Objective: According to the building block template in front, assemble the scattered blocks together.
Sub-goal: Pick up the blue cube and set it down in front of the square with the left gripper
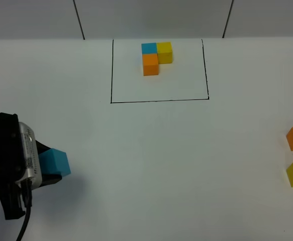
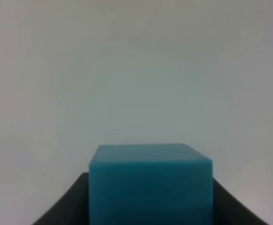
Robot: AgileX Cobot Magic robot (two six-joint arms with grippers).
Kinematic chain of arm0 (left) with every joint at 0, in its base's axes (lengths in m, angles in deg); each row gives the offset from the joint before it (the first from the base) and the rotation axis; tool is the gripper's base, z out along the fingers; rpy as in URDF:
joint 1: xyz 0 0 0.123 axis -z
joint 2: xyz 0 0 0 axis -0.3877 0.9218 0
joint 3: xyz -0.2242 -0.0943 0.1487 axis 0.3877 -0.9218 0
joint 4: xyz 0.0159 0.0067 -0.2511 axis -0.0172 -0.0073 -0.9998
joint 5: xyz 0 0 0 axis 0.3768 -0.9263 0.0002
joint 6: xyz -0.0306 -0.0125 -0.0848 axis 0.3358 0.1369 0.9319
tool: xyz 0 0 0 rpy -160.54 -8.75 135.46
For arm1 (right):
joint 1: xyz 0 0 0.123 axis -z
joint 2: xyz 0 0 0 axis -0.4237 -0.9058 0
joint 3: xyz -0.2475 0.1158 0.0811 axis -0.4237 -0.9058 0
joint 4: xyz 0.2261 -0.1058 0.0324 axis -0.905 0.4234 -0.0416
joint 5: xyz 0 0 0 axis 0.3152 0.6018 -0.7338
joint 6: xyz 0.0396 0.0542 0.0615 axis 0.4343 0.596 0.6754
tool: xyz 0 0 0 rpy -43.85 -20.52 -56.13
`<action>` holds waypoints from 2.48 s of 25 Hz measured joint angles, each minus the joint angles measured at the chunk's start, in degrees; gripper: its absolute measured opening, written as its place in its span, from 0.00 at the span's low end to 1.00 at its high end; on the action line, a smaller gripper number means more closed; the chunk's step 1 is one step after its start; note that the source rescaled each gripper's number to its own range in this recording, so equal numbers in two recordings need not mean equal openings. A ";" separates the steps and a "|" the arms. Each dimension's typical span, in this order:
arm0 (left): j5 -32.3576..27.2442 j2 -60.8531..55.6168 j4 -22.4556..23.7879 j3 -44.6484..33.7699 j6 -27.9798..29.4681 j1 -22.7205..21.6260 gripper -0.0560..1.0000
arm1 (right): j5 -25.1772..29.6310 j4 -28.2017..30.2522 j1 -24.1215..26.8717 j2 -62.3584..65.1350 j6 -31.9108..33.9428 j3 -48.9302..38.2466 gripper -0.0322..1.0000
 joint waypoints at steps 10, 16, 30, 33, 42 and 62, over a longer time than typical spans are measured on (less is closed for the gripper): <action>1.52 0.00 -0.92 0.70 0.05 0.00 0.57 | 0.00 0.00 0.00 0.00 0.00 0.00 0.04; 1.77 2.77 0.09 7.04 4.00 4.34 0.57 | 0.00 0.00 0.00 0.00 0.00 0.00 0.04; 3.71 28.21 0.70 23.96 5.46 15.26 0.57 | 0.00 0.00 0.00 0.00 0.00 0.00 0.04; 3.65 33.33 1.51 26.68 5.51 15.40 0.57 | 0.00 0.00 0.00 0.00 0.00 0.00 0.04; 2.18 39.89 9.99 31.00 5.79 15.40 0.57 | 0.00 0.00 0.00 0.00 0.00 0.00 0.04; -0.32 41.67 19.69 36.83 9.10 18.85 0.57 | 0.00 0.00 0.00 0.00 0.00 0.00 0.04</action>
